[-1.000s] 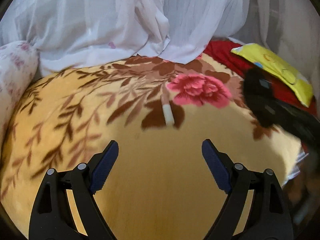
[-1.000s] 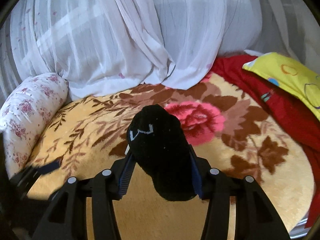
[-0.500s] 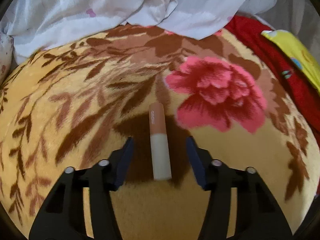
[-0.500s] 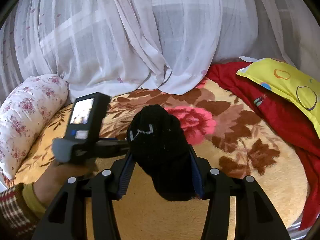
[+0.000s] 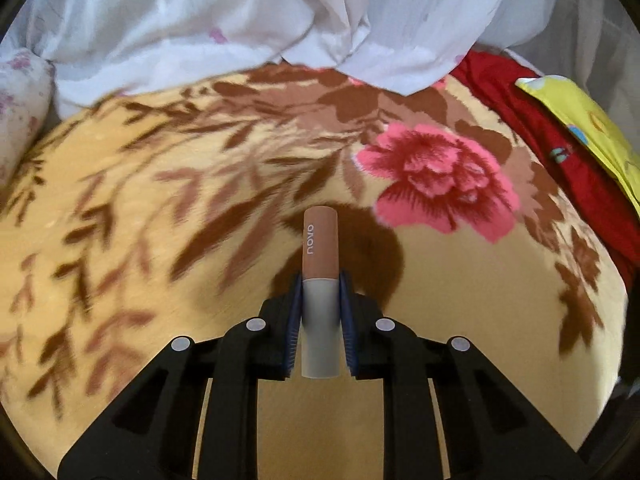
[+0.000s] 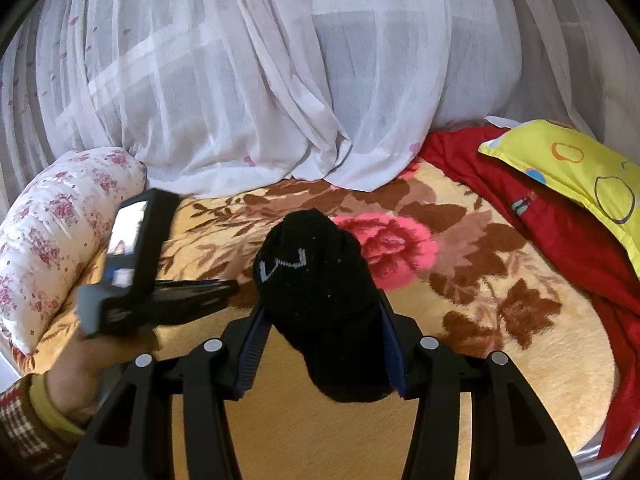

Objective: Collect trash
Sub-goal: 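Carry the tube and black sock over the orange bin and open both tools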

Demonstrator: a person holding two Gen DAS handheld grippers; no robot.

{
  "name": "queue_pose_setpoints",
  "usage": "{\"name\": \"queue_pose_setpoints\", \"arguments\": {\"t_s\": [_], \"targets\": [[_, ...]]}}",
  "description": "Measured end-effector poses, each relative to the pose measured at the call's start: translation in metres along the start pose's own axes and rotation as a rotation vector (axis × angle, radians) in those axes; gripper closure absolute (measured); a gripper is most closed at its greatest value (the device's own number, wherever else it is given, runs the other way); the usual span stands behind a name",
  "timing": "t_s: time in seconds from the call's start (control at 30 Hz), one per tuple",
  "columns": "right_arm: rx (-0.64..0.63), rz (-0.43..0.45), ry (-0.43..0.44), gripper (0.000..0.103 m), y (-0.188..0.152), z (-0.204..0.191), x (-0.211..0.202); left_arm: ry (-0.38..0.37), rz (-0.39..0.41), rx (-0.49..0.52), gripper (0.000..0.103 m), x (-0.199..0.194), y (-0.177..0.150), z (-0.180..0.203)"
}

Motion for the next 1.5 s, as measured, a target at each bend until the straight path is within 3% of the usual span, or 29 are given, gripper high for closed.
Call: {"name": "queue_pose_setpoints", "arguments": {"t_s": [0.3, 0.57, 0.7, 0.9, 1.07, 1.27, 1.3, 1.37, 1.4, 1.43, 1.5], "targets": [[-0.032, -0.049, 0.102, 0.053, -0.024, -0.050, -0.036, -0.016, 0.030, 0.010, 0.085, -0.098, -0.065, -0.015], [-0.099, -0.222, 0.251, 0.053, -0.093, -0.108, -0.089, -0.106, -0.052, 0.024, 0.085, -0.161, -0.162, -0.004], [-0.128, -0.326, 0.268, 0.053, -0.141, -0.122, -0.108, -0.147, -0.114, 0.042, 0.085, -0.180, -0.209, 0.006], [-0.110, -0.473, 0.291, 0.053, -0.206, -0.132, -0.126, -0.179, -0.174, 0.048, 0.085, -0.194, -0.254, 0.013], [-0.115, -0.521, 0.278, 0.053, -0.229, -0.130, -0.138, -0.188, -0.218, 0.062, 0.085, -0.197, -0.280, 0.017], [-0.143, -0.545, 0.256, 0.048, -0.240, -0.127, -0.144, -0.183, -0.227, 0.042, 0.085, -0.204, -0.290, 0.017], [-0.149, -0.552, 0.251, 0.045, -0.241, -0.126, -0.145, -0.175, -0.226, 0.031, 0.084, -0.204, -0.289, 0.016], [-0.158, -0.544, 0.246, 0.027, -0.240, -0.127, -0.147, -0.141, -0.206, -0.002, 0.061, -0.207, -0.285, 0.010], [-0.165, -0.532, 0.241, 0.027, -0.237, -0.126, -0.148, -0.110, -0.185, -0.014, 0.036, -0.209, -0.281, 0.006], [-0.180, -0.510, 0.237, 0.026, -0.231, -0.127, -0.150, -0.051, -0.129, -0.033, 0.021, -0.214, -0.273, -0.001], [-0.204, -0.478, 0.217, 0.024, -0.222, -0.125, -0.151, 0.012, -0.033, -0.058, 0.018, -0.225, -0.257, -0.010]]}}
Point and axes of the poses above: each gripper's, at about its wrist camera, not at the fingertips, and x roughly the way its jaws point, z to its right, y to its top, the point moved 10 cm from there along x, roughly the way its jaws point, and after that the axes turned 7 degrees about z, right-handed, at the moved point
